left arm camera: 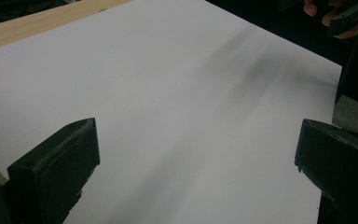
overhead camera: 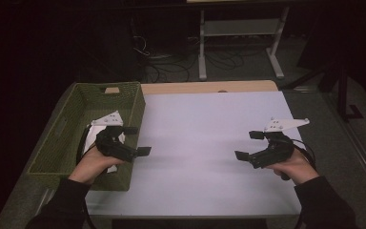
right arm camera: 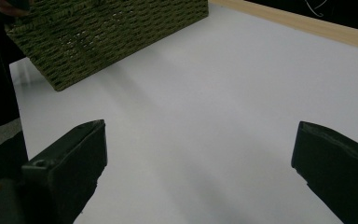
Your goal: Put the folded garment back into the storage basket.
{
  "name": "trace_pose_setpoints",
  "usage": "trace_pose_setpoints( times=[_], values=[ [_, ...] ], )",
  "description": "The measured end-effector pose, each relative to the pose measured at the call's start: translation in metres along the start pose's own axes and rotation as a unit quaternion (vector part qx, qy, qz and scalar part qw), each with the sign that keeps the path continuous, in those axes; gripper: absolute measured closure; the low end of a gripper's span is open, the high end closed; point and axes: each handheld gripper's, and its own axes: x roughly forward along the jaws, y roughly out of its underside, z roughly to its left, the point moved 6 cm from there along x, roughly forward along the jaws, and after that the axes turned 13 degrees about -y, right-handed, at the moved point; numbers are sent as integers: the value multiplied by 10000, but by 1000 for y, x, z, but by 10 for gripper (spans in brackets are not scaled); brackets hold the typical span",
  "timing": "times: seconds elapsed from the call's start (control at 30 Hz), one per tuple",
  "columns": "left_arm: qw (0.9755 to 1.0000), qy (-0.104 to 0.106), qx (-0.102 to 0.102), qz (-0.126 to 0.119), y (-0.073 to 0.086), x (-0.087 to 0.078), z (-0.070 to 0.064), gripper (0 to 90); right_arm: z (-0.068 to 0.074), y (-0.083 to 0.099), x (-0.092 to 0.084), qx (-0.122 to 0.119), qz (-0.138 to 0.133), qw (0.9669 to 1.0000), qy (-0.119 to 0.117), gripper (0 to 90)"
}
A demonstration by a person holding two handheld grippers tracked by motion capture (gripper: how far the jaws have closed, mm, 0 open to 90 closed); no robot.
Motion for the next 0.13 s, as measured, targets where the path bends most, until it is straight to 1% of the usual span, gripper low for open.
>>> trace_pose_setpoints(
  times=[0.13],
  values=[
    [10000,2,3,-2,0,0,0,0,2,-1,2,-29,3,10000,-26,29]
  ],
)
